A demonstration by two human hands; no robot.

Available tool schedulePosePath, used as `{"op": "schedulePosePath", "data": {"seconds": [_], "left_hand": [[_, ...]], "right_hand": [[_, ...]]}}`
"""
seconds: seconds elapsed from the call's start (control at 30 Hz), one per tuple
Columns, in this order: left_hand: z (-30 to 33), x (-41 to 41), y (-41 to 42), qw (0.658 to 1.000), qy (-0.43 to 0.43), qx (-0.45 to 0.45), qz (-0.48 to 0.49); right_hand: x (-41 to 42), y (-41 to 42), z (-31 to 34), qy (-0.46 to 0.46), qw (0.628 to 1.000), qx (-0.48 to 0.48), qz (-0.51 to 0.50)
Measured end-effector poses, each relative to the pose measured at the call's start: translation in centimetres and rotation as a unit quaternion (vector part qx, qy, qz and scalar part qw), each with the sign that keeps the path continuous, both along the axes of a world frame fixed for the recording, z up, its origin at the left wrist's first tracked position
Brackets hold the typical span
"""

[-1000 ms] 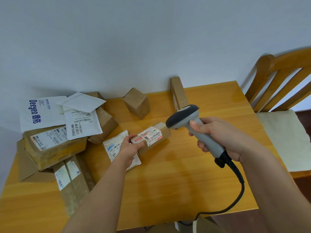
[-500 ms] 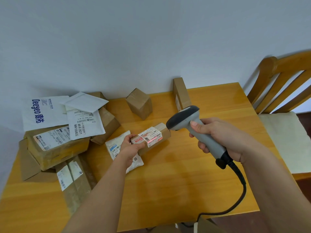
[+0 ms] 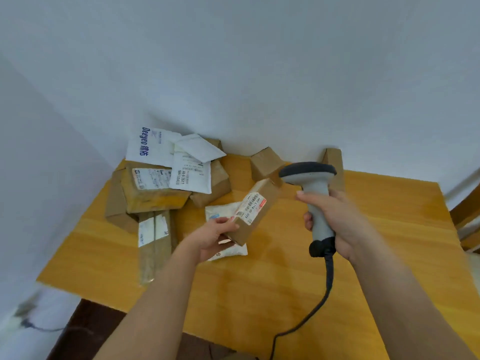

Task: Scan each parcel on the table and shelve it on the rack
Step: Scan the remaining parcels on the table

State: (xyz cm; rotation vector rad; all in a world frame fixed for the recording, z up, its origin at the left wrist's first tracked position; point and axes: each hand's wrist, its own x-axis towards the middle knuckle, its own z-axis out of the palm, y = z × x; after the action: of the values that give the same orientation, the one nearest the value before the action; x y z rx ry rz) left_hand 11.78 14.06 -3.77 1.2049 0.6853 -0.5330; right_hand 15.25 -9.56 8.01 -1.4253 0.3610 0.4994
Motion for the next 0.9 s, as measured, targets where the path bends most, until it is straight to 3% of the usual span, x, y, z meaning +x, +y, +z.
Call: {"op": "schedulePosePath", "data": {"seconds": [0.17,0.37,0.57,0.9], "left_hand": [[3.9,-6.1,0.7,0.983,-0.118,-0.054,0.128],[8.0,-16.4,-1.1,0.938,-0.225,-0.027,0.261],[10.4,-30.6,-1.4,0.896,-0.229,0.031,0.379],[12.5,-54.6,-5.3,0.808,-0.231,0.034,0.541]], "right_hand": [[-2.0,3.1,0.9,-0.071,0.993,0.038,0.089],[-8.1,6.9,1.8,-0.096,0.965,0.122,0.210],[-18.7,11.5,2.5,-0.087,0.912,0.156,0.369],[-39.8,13.6,4.0,-0.130,0.840,0.146,0.507]]}}
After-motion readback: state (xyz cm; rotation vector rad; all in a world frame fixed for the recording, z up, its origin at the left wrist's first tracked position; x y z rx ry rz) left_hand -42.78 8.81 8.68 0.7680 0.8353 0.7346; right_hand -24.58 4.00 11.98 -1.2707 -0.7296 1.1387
